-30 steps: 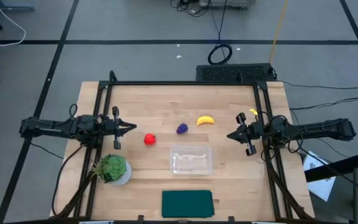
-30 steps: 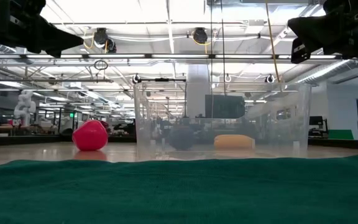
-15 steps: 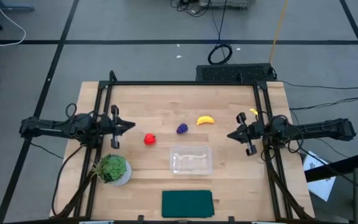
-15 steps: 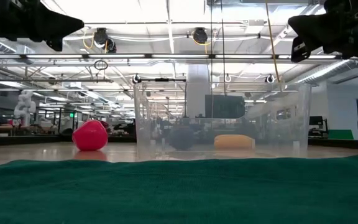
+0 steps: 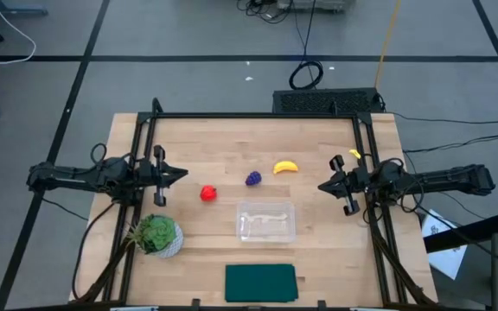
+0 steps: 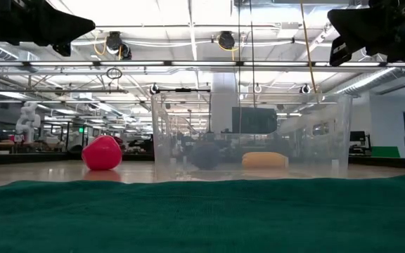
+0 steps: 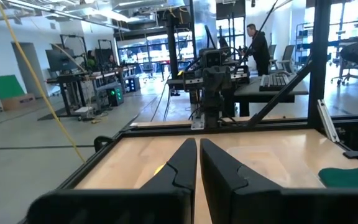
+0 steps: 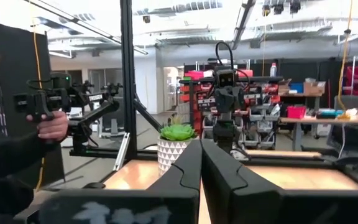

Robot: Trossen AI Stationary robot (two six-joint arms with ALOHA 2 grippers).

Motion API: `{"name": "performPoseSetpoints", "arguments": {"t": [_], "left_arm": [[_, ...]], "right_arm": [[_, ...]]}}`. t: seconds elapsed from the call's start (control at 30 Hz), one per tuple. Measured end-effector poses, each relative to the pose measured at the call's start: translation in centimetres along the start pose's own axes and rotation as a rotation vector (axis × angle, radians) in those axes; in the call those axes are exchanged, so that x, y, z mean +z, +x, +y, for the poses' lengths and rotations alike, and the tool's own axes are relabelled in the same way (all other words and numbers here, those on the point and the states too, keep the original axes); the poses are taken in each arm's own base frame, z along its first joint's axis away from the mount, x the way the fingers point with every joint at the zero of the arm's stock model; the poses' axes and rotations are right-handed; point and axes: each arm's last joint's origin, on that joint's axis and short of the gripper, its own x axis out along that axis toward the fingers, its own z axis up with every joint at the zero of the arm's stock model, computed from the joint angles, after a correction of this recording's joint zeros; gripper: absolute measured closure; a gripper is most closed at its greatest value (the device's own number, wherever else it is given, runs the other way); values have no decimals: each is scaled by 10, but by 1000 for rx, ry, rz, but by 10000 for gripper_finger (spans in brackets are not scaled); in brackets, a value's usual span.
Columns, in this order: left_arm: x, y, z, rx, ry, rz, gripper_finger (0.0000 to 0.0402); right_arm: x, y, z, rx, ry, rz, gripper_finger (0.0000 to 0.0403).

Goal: Pick and placing Produce into tupperware
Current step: Put the apple into the transparent bin

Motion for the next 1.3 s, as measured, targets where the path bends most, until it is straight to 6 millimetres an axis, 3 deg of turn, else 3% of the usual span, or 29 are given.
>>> {"name": "performPoseSetpoints", "arguments": {"t": [0.27,0.63,0.83,1.03,1.3], "left_arm": [[-5,0,0,-2,35,51,376],[1,0,0,11,31,-14,376],[20,0,4,62,49,-48,376],[42,6,6,50,72,49,376],[56,21,4,34,69,137,376]], "right_arm": [[-2,1,0,-1,-64,14,403],[-3,1,0,-1,-60,28,403],[-3,1,0,-1,-61,28,403],[-3,1,0,-1,-62,28,403],[-3,1,0,-1,-63,28,403]]}}
